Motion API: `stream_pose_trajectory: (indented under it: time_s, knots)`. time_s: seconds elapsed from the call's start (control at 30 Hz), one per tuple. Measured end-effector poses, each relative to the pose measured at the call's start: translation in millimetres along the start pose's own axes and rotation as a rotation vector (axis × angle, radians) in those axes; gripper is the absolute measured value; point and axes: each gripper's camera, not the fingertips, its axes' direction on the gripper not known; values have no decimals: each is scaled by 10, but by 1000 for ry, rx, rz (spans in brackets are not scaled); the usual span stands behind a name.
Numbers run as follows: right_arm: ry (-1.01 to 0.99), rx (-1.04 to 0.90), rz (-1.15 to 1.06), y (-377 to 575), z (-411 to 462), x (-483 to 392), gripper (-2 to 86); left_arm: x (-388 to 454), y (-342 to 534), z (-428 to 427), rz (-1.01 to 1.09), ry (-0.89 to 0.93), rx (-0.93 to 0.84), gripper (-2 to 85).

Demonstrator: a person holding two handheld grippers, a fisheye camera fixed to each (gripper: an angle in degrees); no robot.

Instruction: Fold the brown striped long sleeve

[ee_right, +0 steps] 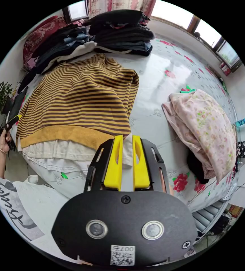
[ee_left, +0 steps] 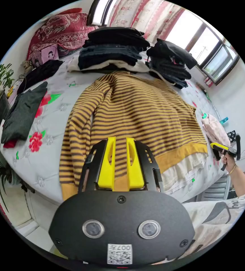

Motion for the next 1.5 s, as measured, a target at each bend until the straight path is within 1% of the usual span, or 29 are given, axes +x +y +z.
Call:
stream_pose_trajectory:
  time_s: [0.07, 0.13, 0.17, 0.2, 0.23, 0.3, 0.33, 0.4, 0.47, 0.5, 0.53, 0.57, 0.63, 0.67, 0.73, 0.8, 0.9, 0.93, 0.97, 1.0, 1.03, 1.1, 1.13, 1.2, 1.3, 1.37, 1.43, 1.5]
  knots:
    - [-21, 5, 8, 53, 70, 52, 10, 4, 318, 139, -1, -73, -74, 57]
    - [-50, -31, 14, 32, 231, 103, 12, 5, 466, 319, 30, -147, -167, 55]
    - [-63, -57, 15, 19, 291, 111, 11, 37, 553, 314, 100, -159, -113, 41]
    - [-108, -97, 13, 4, 376, 121, 8, 50, 580, 324, 130, -180, -112, 34]
    - [-130, -85, -4, 9, 352, 119, 5, 88, 572, 333, 198, -198, -123, 15]
    - [-88, -160, -50, 6, 344, 81, 2, 132, 436, 355, 285, -291, -242, -3]
    - [-95, -229, -119, 52, 349, 20, 1, 114, 431, 349, 295, -300, -254, -3]
    - [-153, -314, -205, 229, 367, -60, 1, -39, 472, 284, 257, -289, -244, -4]
    - [-262, -346, -216, 421, 339, -39, 3, -353, 505, 147, 100, -155, -239, 0]
    - [-324, -326, -192, 492, 254, 41, 5, -519, 511, 31, -6, -69, -217, 5]
    - [-345, -240, -150, 523, 102, 166, 8, -587, 522, -52, -48, -36, -183, 8]
    - [-341, -179, -119, 527, 15, 244, 10, -688, 544, -242, -110, -9, -92, 19]
    - [-313, 30, 68, 466, -232, 633, 16, -780, 519, -447, -160, -34, -2, 46]
    - [-304, 56, 127, 431, -246, 739, 17, -816, 452, -485, -169, -68, 6, 66]
    - [-275, 86, 294, 247, -136, 1082, 19, -870, 315, -413, -170, -133, -23, 83]
    - [-252, 54, 346, 93, 81, 1215, 21, -944, 171, -246, -171, -185, -78, 87]
    - [-294, -5, 398, -123, 420, 1295, 23, -1139, -64, 136, -217, -264, -227, 86]
    - [-305, 6, 417, -171, 478, 1274, 24, -1173, -90, 203, -224, -273, -258, 83]
    - [-278, 5, 438, -184, 478, 1261, 25, -1192, -132, 223, -205, -275, -252, 78]
    - [-243, 46, 426, -201, 464, 1193, 25, -1203, -154, 234, -194, -276, -254, 70]
    - [-315, 67, 389, -230, 481, 1112, 25, -1233, -215, 256, -177, -266, -278, 53]
    - [-373, 36, 378, -314, 499, 995, 23, -1295, -344, 295, -130, -288, -329, 28]
    - [-318, 5, 362, -372, 516, 893, 19, -1324, -380, 297, -123, -299, -338, 26]
    - [-235, -11, 322, -415, 520, 787, 12, -1468, -499, 230, -128, -384, -336, 21]
    - [-265, -21, 284, -439, 443, 774, 4, -1953, -732, -260, -267, -458, -188, 26]
    - [-257, 85, 198, -405, 178, 631, 1, -2126, -806, -488, -315, -465, -123, 36]
    - [-101, 187, -2, -374, -209, 200, 0, -2184, -845, -633, -336, -462, -86, 45]
    - [-16, 231, -118, -326, -370, -98, -1, -2067, -807, -703, -337, -480, -52, 56]
